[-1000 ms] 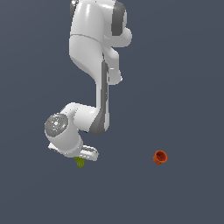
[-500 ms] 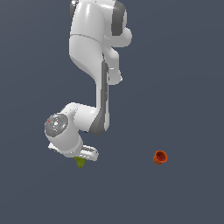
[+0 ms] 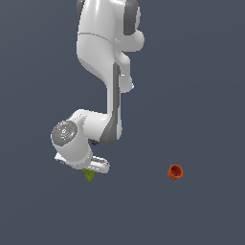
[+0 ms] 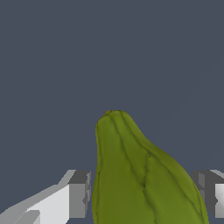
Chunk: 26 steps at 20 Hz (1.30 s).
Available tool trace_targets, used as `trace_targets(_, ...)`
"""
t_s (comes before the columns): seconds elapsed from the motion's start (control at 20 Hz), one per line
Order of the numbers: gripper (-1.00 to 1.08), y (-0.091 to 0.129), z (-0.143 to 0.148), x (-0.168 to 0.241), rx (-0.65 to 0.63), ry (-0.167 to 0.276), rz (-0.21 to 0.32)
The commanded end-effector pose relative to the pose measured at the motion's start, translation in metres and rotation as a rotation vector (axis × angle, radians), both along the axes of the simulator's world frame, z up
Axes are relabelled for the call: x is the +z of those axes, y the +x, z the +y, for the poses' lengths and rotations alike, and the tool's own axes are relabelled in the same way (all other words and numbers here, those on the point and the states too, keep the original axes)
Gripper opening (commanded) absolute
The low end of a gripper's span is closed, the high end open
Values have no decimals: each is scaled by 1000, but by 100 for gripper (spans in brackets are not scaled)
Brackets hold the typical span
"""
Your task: Pick up a designated object from a clutter of objects.
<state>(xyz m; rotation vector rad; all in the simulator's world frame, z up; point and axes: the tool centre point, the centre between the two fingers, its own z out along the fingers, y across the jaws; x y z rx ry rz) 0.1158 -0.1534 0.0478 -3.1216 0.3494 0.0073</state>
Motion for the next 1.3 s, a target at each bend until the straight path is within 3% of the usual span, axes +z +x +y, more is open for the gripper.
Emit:
trace_targets(0.0,-100,-3,5,7,0,0,-3)
trace_targets(0.45,-100,-33,38,45,1,0,-3)
trace_targets(1.25,-100,-111,126,147,1,0,-4)
